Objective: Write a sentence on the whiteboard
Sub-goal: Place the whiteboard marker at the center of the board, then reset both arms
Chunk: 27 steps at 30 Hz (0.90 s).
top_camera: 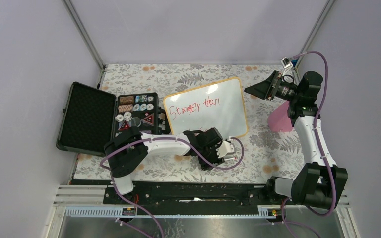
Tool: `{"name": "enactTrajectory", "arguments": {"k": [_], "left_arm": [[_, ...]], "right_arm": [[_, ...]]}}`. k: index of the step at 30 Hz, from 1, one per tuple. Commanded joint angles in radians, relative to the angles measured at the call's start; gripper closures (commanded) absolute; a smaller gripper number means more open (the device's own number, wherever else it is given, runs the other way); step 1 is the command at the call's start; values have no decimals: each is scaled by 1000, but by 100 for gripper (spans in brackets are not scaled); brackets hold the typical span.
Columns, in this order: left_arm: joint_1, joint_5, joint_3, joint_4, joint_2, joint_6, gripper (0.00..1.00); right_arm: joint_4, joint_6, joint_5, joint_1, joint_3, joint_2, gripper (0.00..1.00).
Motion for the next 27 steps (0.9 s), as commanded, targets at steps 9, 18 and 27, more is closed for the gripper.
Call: {"name": "enactTrajectory", "arguments": {"k": [9, 18, 27], "left_arm": [[4, 66, 234, -211, -159, 0, 4], [395, 241, 491, -294, -356, -107, 1], [940, 352, 432, -254, -534, -251, 1]], "right_arm": [[-338, -256, 10, -3, 121, -15, 0], [-872, -671, 233, 75, 394, 32, 0], [-954, -794, 474, 152, 447, 48, 0]]}}
